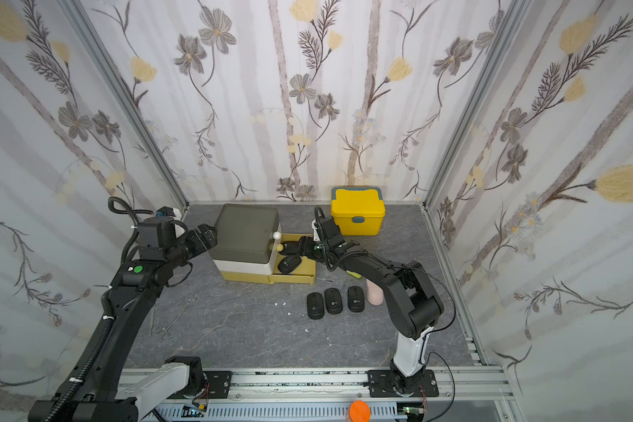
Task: Take the mice out of the drawer
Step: Open the drawer in the storage box, then adjust the mouse in the drawer.
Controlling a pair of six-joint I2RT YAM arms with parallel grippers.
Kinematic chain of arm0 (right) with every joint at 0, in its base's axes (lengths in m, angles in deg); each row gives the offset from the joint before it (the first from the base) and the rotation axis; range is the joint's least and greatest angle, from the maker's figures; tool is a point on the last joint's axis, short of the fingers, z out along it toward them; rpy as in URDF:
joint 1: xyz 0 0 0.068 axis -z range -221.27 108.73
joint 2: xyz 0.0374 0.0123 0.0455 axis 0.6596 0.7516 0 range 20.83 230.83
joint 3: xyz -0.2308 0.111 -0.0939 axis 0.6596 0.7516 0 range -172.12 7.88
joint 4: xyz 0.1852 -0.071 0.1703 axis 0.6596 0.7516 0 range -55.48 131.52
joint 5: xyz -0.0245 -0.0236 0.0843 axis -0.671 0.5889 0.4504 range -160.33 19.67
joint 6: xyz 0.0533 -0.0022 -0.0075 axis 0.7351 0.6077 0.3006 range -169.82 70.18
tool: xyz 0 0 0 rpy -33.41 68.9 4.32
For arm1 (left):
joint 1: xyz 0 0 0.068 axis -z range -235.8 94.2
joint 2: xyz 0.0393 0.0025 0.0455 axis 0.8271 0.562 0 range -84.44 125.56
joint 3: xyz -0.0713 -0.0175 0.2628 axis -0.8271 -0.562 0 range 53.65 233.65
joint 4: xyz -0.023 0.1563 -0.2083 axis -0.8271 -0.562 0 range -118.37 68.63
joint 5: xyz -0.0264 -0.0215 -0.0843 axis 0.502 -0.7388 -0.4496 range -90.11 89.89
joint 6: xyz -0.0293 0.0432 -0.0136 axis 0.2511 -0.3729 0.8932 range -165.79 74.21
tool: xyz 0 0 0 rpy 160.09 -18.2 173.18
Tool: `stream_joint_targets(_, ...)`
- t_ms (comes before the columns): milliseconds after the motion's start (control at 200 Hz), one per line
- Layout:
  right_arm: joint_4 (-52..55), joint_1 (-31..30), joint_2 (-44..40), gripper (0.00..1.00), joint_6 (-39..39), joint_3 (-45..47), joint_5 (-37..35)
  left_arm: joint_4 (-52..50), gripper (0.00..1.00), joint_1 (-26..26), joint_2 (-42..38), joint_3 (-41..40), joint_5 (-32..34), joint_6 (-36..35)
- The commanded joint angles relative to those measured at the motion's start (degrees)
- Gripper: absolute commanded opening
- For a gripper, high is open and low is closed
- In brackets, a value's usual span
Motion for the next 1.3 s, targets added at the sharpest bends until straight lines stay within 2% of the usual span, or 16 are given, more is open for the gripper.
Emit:
stream_joint_targets(0, 3.34, -2.65, 1.75, 0.67, 3.11, -2.49, -5.32, -0.46, 0.91, -0.01, -1.69, -1.20, -1.95, 0.29)
stream_joint_targets(260, 4.33, -5.95, 7.20, 0.70, 11.20, -5.93, -10.13, -0.03, 0.92, -0.06, -4.17, -3.51, -1.81, 1.57)
stream_joint_targets(614, 8.82, -7.29, 12.24, 0.73, 16.17, -10.61, -13.74, 0.53, 0.92, -0.12, -4.14, -4.08, -0.48, 2.05)
stream_joint_targets(954, 11.48, -7.73, 16.41, 0.79, 17.00, -14.68, -15.63, 1.31, 0.92, -0.09, -4.23, -4.90, -0.02, 2.40)
stream_joint_targets(1294, 15.82, -7.82, 20.70, 0.78, 15.24, -18.45, -20.35, 2.00, 0.92, -0.10, -3.41, -5.15, -0.08, 2.70)
